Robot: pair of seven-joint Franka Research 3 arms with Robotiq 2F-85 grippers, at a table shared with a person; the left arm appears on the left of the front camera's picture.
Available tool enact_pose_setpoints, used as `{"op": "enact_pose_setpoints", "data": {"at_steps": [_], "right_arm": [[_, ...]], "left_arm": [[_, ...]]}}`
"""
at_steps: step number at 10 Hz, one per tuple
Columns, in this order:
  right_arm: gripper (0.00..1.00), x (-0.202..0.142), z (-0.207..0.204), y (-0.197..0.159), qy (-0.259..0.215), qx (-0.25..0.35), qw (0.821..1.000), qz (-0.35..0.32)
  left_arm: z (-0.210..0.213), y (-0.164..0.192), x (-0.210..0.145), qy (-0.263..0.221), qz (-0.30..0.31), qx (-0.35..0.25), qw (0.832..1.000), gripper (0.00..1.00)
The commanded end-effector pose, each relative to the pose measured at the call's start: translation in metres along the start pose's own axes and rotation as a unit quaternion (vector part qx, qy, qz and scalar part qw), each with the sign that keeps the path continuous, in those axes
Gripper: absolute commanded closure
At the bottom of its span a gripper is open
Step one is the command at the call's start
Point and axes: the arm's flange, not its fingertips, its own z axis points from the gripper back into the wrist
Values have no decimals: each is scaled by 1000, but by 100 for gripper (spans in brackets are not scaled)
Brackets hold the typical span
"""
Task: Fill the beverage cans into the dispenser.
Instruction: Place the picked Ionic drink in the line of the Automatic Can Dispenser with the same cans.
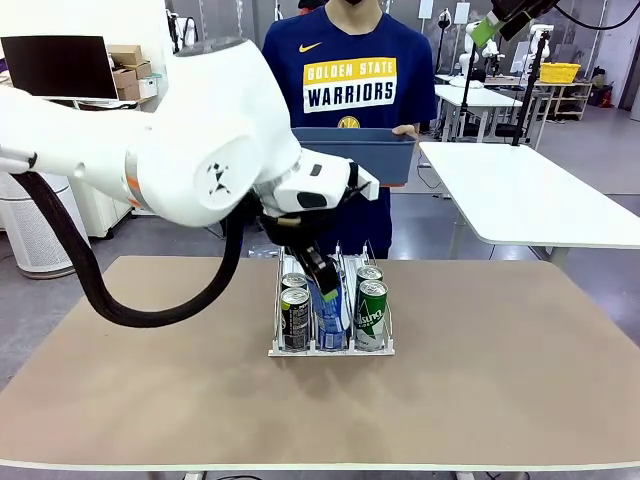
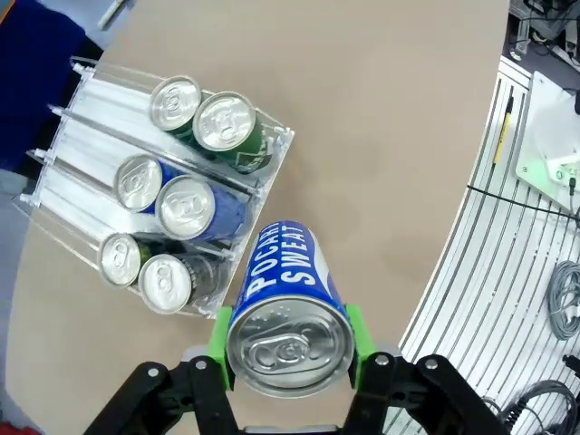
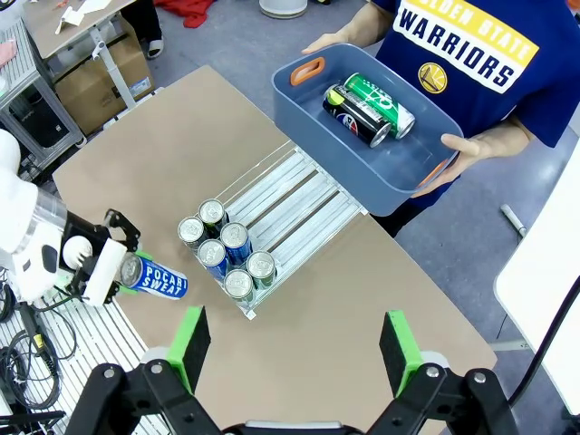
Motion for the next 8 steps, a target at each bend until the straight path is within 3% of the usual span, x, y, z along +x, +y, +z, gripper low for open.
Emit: {"op": "enact_pose_setpoints", "data": {"at_steps": [1, 8], "right_arm": [[0, 0, -1, 0, -5, 8, 1000, -7], [0, 0, -1, 0, -5, 8, 1000, -7]], "left_arm": [[-19, 5, -1, -40, -27, -13, 999, 42], [-40, 11, -2, -9, -39, -13, 999, 42]]}}
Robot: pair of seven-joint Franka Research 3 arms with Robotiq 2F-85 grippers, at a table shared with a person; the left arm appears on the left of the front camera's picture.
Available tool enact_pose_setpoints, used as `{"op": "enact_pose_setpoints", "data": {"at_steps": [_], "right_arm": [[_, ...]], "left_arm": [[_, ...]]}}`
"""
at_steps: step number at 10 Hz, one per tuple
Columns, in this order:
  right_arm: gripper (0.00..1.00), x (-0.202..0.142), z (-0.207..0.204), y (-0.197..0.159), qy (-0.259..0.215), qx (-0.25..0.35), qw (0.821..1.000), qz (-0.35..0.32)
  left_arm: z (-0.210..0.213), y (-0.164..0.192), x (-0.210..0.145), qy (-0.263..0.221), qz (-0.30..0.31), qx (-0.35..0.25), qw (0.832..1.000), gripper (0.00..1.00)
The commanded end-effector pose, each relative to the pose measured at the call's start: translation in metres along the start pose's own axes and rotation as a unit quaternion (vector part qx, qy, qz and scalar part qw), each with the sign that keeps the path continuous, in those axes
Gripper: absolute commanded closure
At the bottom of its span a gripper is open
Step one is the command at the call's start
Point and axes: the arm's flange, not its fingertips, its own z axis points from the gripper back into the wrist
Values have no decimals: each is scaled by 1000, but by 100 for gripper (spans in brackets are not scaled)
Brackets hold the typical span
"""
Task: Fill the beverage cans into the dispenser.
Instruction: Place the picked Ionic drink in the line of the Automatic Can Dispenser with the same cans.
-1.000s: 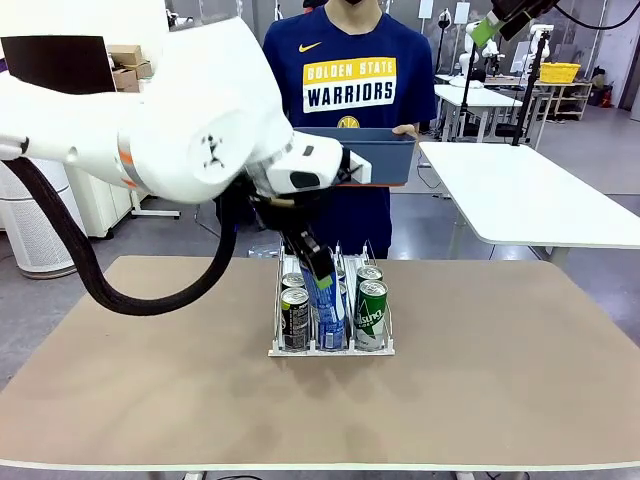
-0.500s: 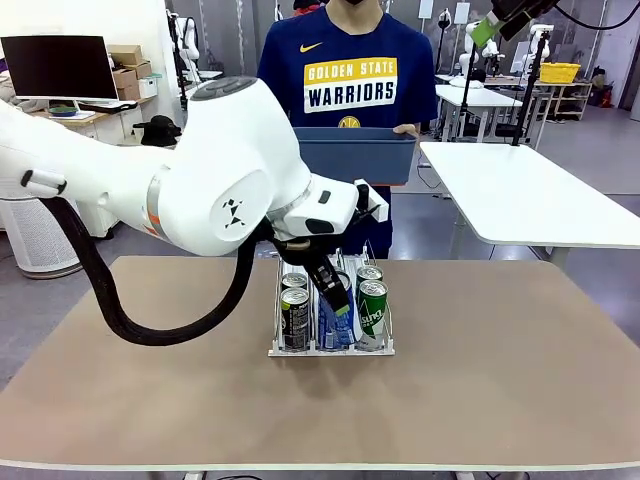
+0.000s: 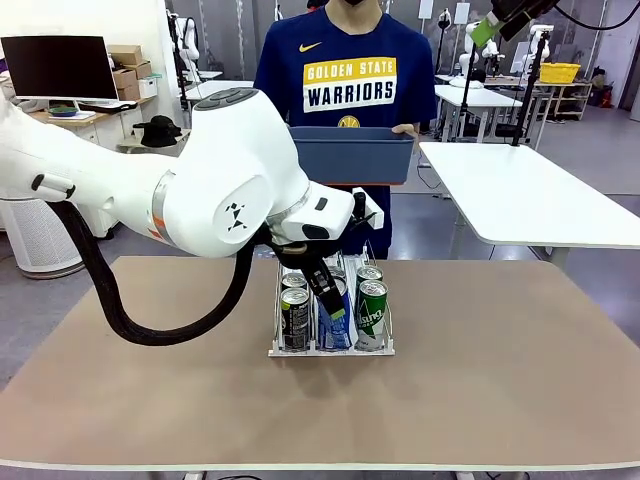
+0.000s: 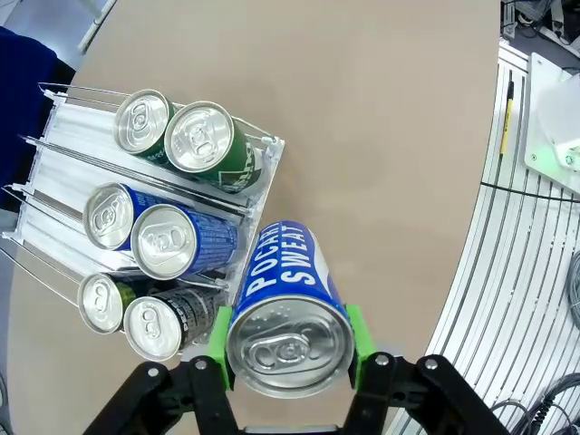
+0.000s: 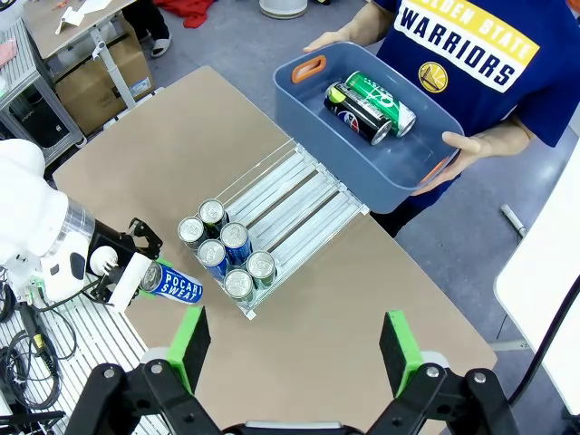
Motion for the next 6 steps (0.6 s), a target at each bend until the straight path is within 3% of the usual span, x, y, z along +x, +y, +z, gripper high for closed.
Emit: {"op": "enact_pose_setpoints", "data": {"at_steps": [1, 6], "right_arm": [[0, 0, -1, 0, -5, 8, 1000, -7], [0, 0, -1, 0, -5, 8, 1000, -7]], "left_arm": [[1, -4, 2, 14, -7, 14, 1000, 42], [-23, 26, 0, -4, 28, 36, 999, 42]]}}
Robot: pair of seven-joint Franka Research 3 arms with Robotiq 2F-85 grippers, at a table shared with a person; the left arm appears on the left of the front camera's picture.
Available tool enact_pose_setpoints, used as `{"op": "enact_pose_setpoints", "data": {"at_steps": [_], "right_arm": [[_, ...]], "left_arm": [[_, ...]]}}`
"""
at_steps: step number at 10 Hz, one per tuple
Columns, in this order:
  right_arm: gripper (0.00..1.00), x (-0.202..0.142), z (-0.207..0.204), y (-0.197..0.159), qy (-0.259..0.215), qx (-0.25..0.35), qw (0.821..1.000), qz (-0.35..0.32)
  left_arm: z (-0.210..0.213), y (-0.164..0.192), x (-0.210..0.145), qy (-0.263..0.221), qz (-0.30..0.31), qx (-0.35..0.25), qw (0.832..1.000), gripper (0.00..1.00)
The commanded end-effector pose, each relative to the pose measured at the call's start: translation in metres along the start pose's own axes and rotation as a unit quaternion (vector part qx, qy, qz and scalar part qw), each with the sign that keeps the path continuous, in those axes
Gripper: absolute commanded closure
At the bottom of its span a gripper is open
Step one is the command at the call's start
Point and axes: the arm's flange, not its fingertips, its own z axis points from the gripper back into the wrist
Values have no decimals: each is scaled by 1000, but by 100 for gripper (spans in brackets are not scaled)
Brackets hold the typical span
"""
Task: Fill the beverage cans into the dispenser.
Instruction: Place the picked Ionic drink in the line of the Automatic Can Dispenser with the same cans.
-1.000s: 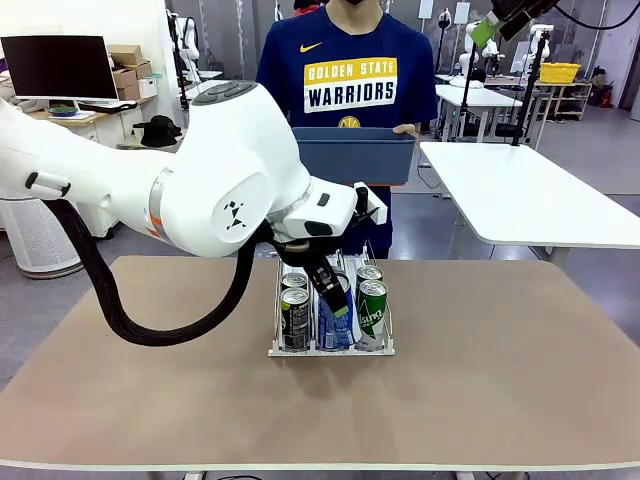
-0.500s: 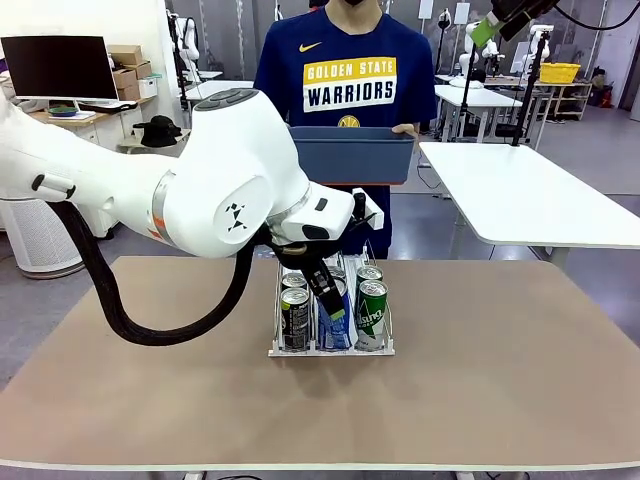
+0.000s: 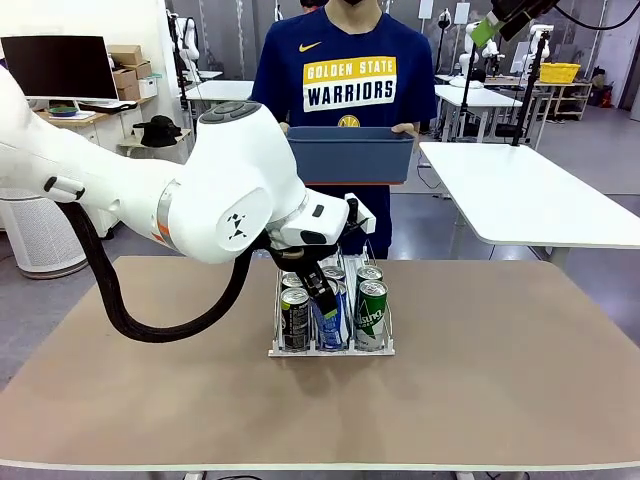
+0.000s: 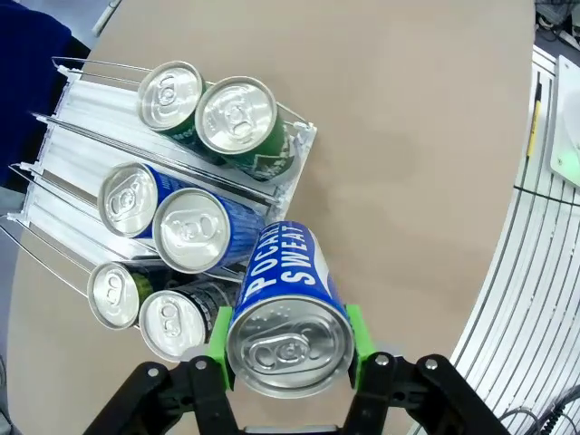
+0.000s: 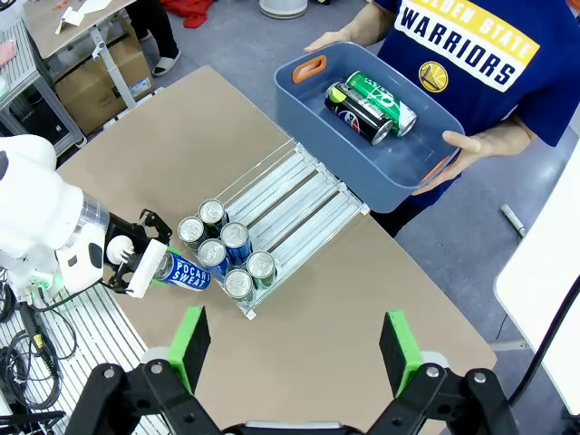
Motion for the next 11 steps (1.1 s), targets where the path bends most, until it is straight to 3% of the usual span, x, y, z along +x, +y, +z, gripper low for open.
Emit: {"op": "enact_pose_setpoints", "data": {"at_steps": [1, 6, 11], "right_arm": [[0, 0, -1, 0, -5, 8, 1000, -7], [0, 0, -1, 0, -5, 8, 1000, -7], [0, 0, -1, 0, -5, 8, 1000, -7]], "left_arm": [[-5, 13, 4, -24, 6, 16, 1000, 42], [-16, 51, 8, -44, 26, 47, 998, 42], [-43, 68, 7, -10, 39, 6, 999, 42]]}}
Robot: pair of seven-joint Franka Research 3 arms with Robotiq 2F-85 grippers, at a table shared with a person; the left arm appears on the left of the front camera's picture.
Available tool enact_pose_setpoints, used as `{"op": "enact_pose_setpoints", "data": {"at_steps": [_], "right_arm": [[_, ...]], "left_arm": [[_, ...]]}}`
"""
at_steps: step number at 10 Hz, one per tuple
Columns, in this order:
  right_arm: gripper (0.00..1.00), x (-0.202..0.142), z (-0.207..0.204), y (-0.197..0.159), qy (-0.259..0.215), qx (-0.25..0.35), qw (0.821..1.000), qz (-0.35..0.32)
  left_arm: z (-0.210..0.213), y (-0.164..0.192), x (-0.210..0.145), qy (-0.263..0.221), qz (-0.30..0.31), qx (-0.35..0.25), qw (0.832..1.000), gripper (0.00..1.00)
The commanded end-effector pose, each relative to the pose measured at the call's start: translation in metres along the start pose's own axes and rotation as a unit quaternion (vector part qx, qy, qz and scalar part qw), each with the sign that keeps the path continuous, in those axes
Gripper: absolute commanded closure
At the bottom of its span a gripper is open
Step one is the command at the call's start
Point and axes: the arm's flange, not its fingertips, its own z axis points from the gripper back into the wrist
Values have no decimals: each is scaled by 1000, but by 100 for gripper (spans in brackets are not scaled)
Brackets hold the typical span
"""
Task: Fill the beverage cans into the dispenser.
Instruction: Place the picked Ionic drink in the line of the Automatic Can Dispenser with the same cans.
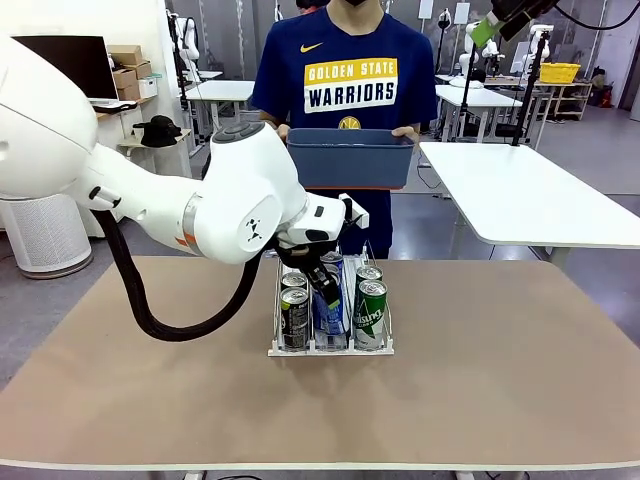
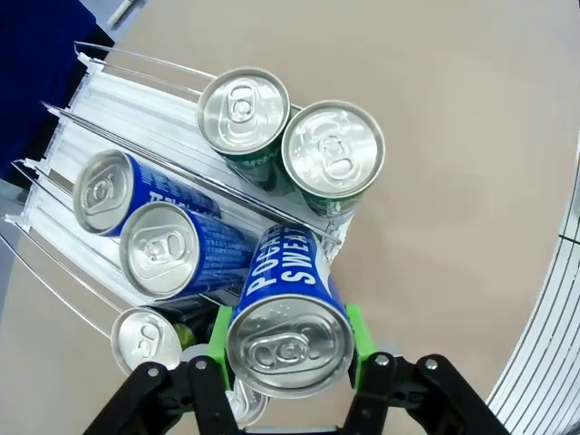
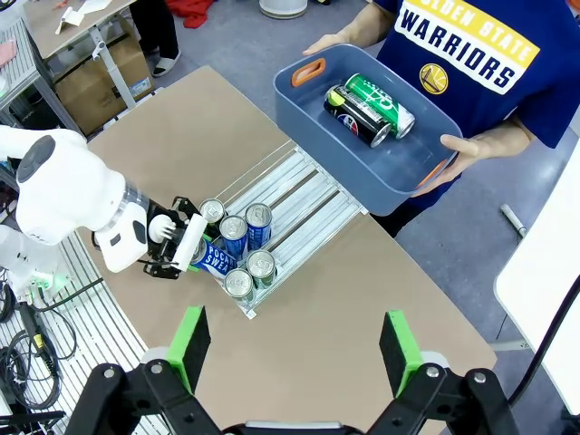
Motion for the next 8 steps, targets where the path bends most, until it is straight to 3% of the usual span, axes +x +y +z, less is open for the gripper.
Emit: {"op": "enact_pose_setpoints", "data": {"at_steps": [1, 5, 6, 8], "right_arm": [[0, 0, -1, 0, -5, 8, 1000, -7], [0, 0, -1, 0, -5, 8, 1000, -7], [0, 0, -1, 0, -5, 8, 1000, -7], [0, 0, -1, 0, -5, 8, 1000, -7]], "left_arm": [[-6, 25, 0, 13, 3, -7, 1000, 42], [-16, 29, 2, 49, 13, -60, 997, 42], [-21, 14, -1, 38, 13, -28, 999, 42], [-21, 14, -1, 38, 13, -28, 999, 42]]}}
